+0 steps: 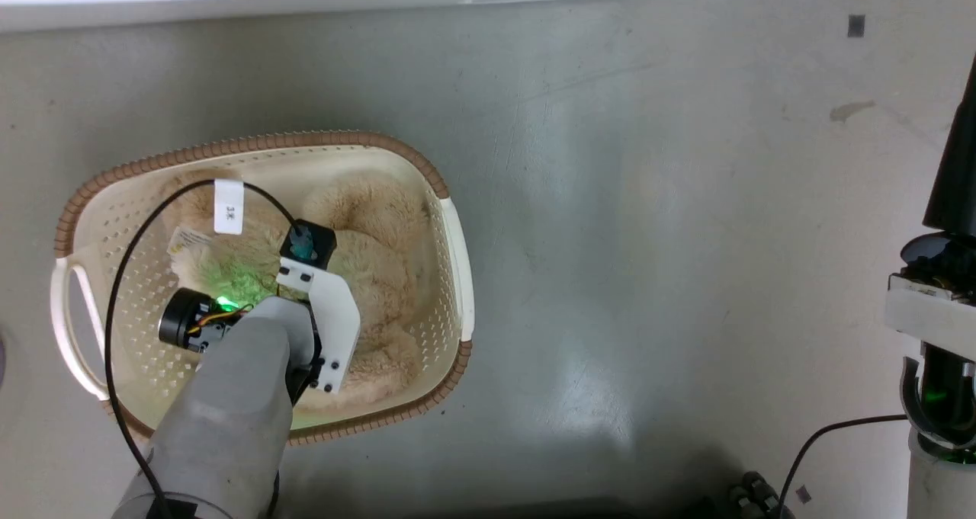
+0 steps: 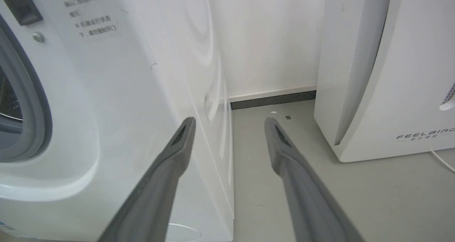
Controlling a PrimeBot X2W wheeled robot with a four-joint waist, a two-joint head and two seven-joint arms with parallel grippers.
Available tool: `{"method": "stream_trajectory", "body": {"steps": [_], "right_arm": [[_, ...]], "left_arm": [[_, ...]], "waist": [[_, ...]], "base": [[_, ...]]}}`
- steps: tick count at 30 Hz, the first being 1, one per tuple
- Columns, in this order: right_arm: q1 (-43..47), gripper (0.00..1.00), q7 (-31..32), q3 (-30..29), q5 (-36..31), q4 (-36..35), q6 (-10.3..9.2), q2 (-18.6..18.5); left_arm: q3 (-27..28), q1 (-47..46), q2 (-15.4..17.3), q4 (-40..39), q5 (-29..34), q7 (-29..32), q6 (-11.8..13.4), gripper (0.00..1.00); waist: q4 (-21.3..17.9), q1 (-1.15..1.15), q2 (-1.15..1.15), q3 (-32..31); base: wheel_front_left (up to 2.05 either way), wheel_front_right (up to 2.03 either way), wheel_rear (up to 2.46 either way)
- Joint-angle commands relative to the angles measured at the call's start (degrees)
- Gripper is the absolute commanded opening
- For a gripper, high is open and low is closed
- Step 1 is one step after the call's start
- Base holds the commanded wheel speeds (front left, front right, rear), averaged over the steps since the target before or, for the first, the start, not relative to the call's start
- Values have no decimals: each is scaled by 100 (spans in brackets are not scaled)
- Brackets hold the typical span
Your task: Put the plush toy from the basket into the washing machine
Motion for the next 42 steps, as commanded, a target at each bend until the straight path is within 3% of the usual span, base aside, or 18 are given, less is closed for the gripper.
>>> {"method": "stream_trajectory", "body": {"steps": [1,9,32,42], "right_arm": [[-158,100,-56,-26,88,-37,-4,-1],[-72,100,-150,-26,173,113,-4,-1],[1231,100,-150,-46,-43,650,-4,-1],[1747,100,-150,-124,-54,748,-4,-1]], "left_arm": [[-59,-104,54,204,-33,-26,-23,0],[-183,47,-34,668,-273,-453,-175,0],[-968,1253,-516,575,-664,-2400,-271,0],[-1230,1476,-552,222,-956,-2932,-272,0]], "waist": [[8,0,0,-59],[75,0,0,-714],[723,0,0,-3274],[969,0,0,-3982]], "base": [[0,0,0],[0,0,0],[0,0,0],[0,0,0]]}}
